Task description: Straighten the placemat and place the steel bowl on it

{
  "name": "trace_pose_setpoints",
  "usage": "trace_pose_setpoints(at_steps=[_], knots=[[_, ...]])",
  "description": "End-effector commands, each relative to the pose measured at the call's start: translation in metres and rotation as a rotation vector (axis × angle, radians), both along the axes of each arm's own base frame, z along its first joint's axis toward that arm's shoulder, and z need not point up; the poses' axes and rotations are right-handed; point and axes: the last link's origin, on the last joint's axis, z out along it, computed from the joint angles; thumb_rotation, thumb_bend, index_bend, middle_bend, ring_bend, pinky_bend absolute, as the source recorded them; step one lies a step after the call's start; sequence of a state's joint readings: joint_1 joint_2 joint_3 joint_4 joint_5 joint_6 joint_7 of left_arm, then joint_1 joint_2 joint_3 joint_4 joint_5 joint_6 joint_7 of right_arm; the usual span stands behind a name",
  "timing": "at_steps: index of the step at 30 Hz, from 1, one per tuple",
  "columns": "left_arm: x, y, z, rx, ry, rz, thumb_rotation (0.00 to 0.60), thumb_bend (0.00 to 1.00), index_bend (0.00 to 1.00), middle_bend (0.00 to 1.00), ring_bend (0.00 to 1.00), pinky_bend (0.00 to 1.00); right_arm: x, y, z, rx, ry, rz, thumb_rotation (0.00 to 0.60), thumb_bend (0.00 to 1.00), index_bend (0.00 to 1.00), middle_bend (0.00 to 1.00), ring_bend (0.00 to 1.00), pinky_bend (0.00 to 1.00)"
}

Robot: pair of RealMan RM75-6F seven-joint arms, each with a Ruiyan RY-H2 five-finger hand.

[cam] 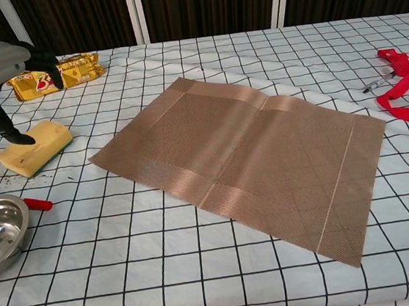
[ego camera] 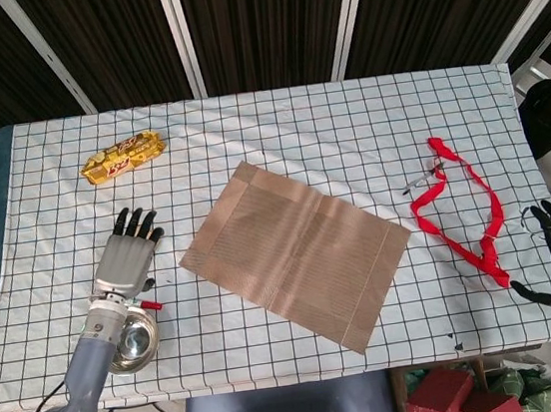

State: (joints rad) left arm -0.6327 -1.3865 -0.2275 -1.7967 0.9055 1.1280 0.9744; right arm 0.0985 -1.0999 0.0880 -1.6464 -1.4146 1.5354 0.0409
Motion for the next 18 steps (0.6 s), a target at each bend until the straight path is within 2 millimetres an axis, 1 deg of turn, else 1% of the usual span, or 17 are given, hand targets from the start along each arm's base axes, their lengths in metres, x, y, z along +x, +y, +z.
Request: trace_pose_setpoints(at_steps=[1, 5, 8, 13, 18], knots=[[0.001, 0.01, -0.014, 0.004, 0.025, 0.014, 0.6, 0.06, 0.38, 0.11, 0.0, 0.03, 0.0, -0.001, 0.001, 0.001, -0.012, -0.002, 0.6, 0.05, 0.0, 0.0, 0.0, 0.16], [-0.006, 0.016, -0.027, -0.003, 0.049, 0.035, 0.6, 0.08, 0.41, 0.11, 0.0, 0.04, 0.0, -0.001, 0.001, 0.003, -0.025, 0.001, 0.6, 0.06, 0.0, 0.0, 0.0, 0.16], [-0.011, 0.02, -0.045, -0.027, 0.078, 0.032, 0.6, 0.08, 0.42, 0.11, 0.0, 0.04, 0.0, -0.002, 0.0, 0.005, -0.03, 0.001, 0.6, 0.06, 0.0, 0.0, 0.0, 0.16], [-0.015, 0.026, -0.063, -0.037, 0.105, 0.028, 0.6, 0.09, 0.43, 0.12, 0.0, 0.04, 0.0, -0.002, 0.001, -0.001, -0.035, 0.0, 0.6, 0.07, 0.0, 0.0, 0.0, 0.16], [-0.014, 0.033, -0.078, -0.037, 0.109, 0.029, 0.6, 0.09, 0.43, 0.12, 0.0, 0.04, -0.001, -0.003, 0.002, -0.007, -0.048, -0.004, 0.6, 0.07, 0.0, 0.0, 0.0, 0.16]])
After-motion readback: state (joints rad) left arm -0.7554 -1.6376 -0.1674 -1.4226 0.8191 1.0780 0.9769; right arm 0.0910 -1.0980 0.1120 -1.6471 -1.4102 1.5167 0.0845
